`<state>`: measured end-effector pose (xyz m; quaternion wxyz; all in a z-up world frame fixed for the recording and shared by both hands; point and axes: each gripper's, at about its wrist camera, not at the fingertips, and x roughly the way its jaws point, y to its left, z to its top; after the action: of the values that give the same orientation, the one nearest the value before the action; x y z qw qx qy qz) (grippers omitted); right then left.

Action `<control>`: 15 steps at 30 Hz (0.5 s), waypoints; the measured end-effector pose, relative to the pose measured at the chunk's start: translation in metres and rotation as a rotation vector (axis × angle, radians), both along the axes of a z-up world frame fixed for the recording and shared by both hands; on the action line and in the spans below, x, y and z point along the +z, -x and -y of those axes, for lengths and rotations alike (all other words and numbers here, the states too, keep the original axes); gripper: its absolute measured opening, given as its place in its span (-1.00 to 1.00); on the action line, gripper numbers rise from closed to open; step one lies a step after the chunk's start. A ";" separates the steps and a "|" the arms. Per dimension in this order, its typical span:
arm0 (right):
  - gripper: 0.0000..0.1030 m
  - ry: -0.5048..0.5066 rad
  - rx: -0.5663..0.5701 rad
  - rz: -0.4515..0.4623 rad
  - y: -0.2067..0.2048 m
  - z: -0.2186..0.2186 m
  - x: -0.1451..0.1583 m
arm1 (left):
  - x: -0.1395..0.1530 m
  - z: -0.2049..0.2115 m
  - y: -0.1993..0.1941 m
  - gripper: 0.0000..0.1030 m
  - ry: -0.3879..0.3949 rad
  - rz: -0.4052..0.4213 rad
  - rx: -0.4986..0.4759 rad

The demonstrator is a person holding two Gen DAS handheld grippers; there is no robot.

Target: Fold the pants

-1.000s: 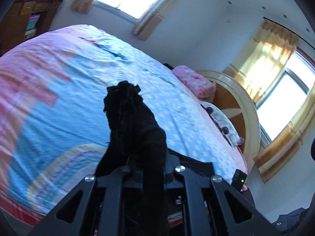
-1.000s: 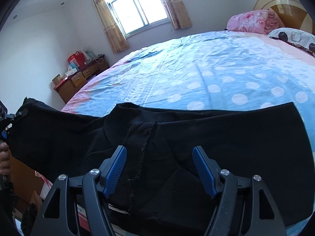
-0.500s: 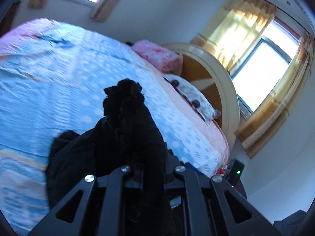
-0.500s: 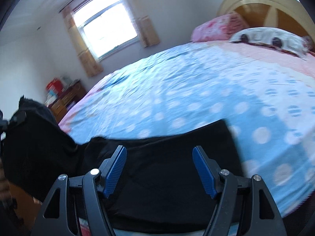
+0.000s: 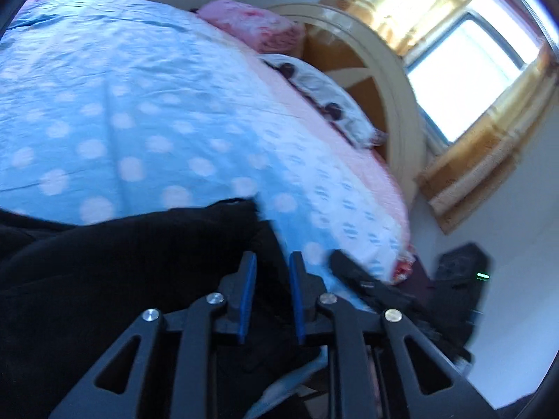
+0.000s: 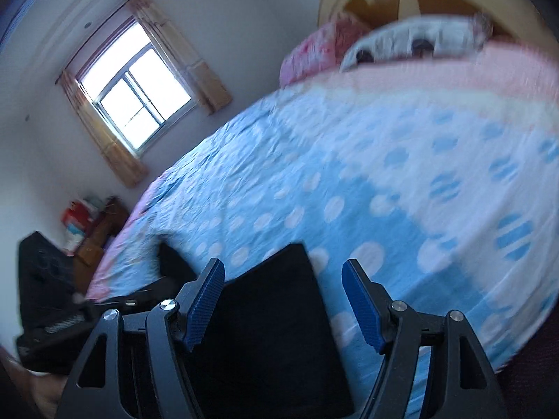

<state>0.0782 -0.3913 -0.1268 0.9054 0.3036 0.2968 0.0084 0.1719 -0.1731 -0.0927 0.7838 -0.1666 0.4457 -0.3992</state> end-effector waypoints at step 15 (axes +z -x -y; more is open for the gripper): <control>0.28 0.282 0.353 -0.017 -0.002 -0.073 0.015 | -0.016 -0.132 0.046 0.45 -0.209 0.209 0.293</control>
<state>0.0797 -0.3186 -0.1114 0.9209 0.1172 0.3510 0.1226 0.1256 -0.0415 -0.1088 0.8885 -0.1052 0.3718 -0.2476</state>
